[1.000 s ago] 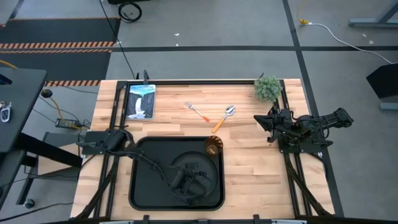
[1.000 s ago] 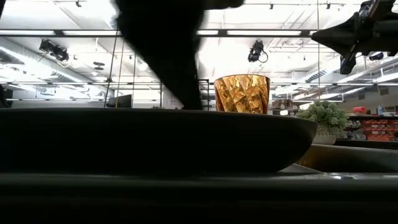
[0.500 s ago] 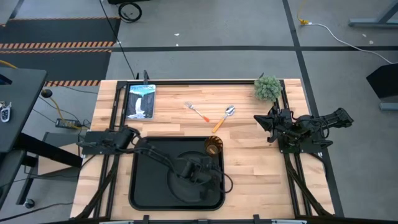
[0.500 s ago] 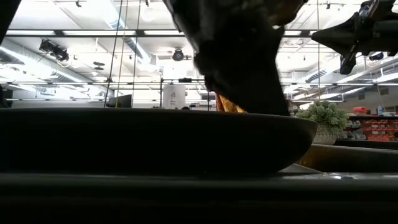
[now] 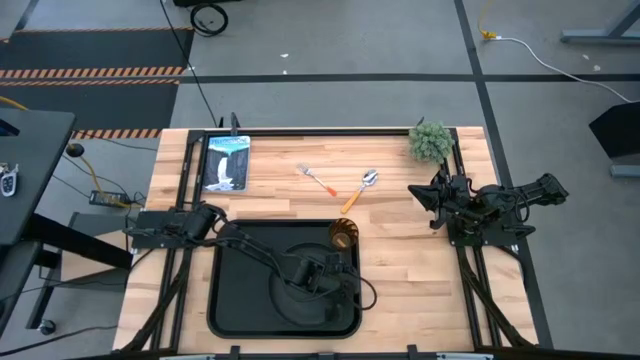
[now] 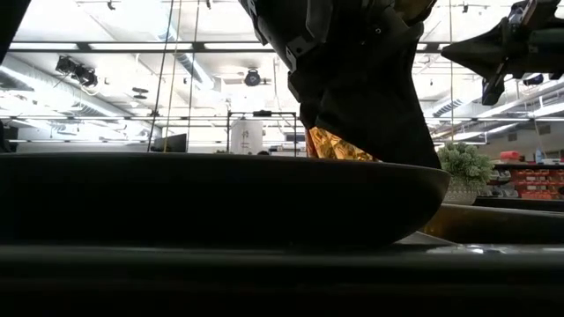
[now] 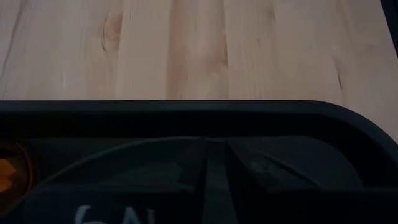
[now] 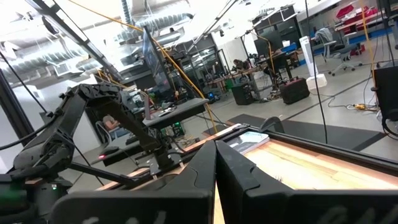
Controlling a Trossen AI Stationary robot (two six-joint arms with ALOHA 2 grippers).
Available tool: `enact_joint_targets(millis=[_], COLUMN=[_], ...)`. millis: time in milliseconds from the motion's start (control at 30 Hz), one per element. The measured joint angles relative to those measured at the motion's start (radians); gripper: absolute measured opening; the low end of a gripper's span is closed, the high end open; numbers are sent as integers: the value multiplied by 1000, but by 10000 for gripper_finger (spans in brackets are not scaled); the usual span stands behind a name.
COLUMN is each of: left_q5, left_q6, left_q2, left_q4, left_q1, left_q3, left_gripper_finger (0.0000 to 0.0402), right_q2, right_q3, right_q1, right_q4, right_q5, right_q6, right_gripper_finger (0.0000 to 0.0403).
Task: Pick and place plate/cup/fork/spoon on tray
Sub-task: Put the black plate on the black tray to the bottom right of the orange cup, then put the orange fork on the black tray to the left of the black plate
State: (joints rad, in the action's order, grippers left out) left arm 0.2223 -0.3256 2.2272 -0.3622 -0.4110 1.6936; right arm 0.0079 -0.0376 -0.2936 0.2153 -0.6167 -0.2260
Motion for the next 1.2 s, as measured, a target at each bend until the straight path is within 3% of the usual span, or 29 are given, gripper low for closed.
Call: enact_joint_targets(millis=[200, 533, 967, 1200], left_q5=[2, 33, -95, -143], left_q6=[29, 108, 172, 349], left_q2=[0, -103, -129, -151], left_q4=[-14, -145, -321, -531], left_q1=[0, 49, 407, 565], left_q3=[18, 200, 225, 227], left_gripper_finger=[64, 63, 31, 44], right_q2=[0, 0, 0, 0], right_q3=[0, 0, 0, 0], right_q1=[0, 0, 0, 0], right_q4=[0, 4, 18, 18], right_q5=[0, 0, 0, 0], right_q6=[0, 0, 0, 0], right_gripper_finger=[16, 16, 16, 16])
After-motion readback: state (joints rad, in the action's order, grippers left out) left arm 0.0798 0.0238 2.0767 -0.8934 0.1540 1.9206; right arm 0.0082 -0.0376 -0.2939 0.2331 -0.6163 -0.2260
